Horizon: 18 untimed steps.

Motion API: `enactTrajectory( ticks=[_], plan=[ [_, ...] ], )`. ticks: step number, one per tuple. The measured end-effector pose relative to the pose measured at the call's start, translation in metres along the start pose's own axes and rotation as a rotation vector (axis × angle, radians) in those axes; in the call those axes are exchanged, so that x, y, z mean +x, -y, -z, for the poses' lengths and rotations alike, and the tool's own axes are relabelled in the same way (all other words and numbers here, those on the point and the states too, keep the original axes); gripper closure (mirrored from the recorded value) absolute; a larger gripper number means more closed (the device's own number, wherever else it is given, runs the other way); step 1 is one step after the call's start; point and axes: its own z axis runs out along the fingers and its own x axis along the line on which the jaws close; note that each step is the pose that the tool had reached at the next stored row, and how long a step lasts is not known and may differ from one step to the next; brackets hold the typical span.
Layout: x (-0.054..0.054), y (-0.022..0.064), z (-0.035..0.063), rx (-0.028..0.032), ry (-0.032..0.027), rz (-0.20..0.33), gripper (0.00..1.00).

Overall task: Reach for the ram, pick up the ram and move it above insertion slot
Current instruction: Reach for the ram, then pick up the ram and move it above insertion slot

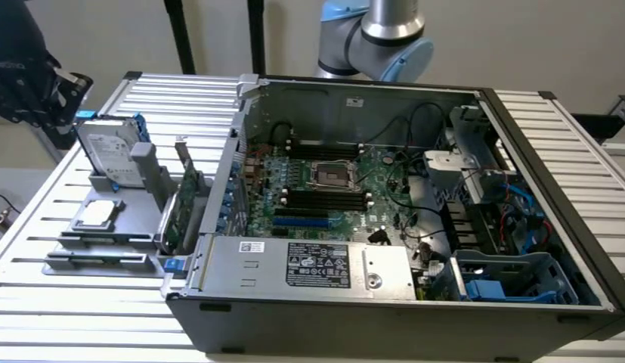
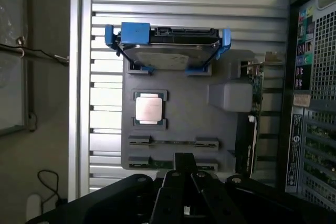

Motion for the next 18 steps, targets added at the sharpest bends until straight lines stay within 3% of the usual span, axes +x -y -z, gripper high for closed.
enactTrajectory(
  ticks=[18],
  plan=[
    [-0.006, 0.0326, -0.015, 0.0102, 0.0051, 0.0, 0.89]
  ],
)
